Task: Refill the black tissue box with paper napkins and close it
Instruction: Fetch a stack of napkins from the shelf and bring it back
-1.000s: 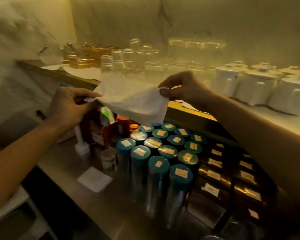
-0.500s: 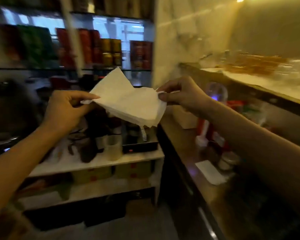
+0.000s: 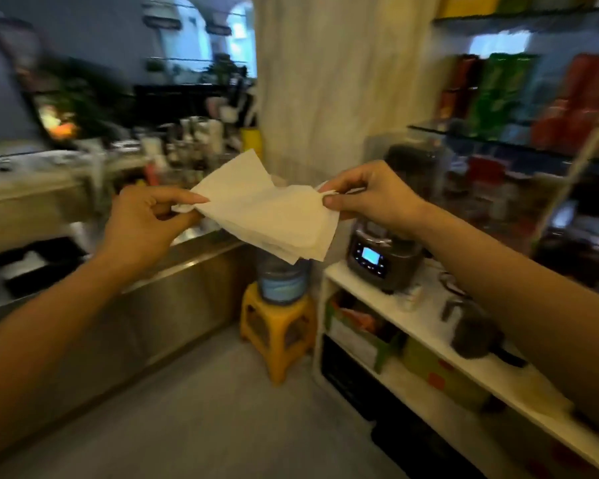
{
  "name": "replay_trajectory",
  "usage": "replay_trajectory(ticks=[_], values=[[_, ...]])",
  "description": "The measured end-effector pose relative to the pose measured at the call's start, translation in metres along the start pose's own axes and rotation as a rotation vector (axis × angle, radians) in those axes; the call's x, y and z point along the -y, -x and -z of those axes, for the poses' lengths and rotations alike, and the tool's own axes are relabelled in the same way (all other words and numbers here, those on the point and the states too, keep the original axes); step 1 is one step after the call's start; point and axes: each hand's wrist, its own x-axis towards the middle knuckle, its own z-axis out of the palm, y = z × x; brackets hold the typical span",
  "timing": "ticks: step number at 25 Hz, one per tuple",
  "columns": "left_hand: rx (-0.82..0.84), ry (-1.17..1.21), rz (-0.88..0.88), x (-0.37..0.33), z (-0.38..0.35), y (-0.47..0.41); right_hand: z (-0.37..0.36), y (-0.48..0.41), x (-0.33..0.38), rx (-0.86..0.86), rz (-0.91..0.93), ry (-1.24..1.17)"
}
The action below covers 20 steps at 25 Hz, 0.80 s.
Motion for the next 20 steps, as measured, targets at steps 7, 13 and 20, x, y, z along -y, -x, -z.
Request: replay_trajectory(ticks=[7,13,20], values=[[-0.238,-0.242,0.202,0.05,0.076,0.01,-0.101,-0.152,-0.016,0.376,0.206,-0.156],[-0.404,-0.43,0.301,0.074,0.105,0.009,-0.173,-0.234,-0.025,0.573,0.308,-0.189],[-0.548,-0.534,0.421,0.145,0.153,0.02,-0.282,-0.306,-0.025,0.731,0.366,-0.233]])
